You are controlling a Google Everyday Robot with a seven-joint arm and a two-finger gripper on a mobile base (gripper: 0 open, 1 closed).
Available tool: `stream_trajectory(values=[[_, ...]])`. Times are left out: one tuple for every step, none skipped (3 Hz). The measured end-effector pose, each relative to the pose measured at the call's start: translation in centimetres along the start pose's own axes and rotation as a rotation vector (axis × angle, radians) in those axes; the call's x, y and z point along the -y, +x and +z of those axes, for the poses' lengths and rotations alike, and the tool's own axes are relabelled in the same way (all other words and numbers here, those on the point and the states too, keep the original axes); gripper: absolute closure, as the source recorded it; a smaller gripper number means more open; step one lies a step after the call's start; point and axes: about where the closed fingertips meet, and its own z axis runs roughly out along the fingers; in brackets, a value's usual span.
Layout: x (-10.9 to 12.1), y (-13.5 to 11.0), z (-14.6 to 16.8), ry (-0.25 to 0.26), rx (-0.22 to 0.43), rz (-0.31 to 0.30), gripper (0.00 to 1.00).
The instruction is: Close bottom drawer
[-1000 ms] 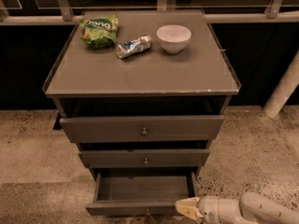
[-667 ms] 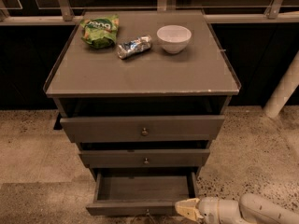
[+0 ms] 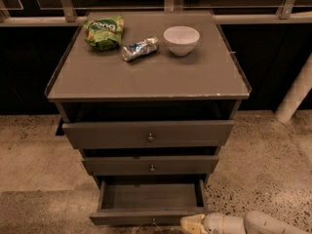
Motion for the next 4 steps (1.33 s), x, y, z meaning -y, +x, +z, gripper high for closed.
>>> stream_trajectory(values=[[2.2, 4.1, 3.5, -0.040, 0.005, 0.086, 1.00], [3.8, 6.1, 6.2, -0.065, -0.004, 0.125, 1.00], [4.9, 6.9, 8.4, -0.047, -0.040, 0.090, 1.00], [6.8, 7.0, 9.4, 0.020, -0.109, -0.012, 1.00]])
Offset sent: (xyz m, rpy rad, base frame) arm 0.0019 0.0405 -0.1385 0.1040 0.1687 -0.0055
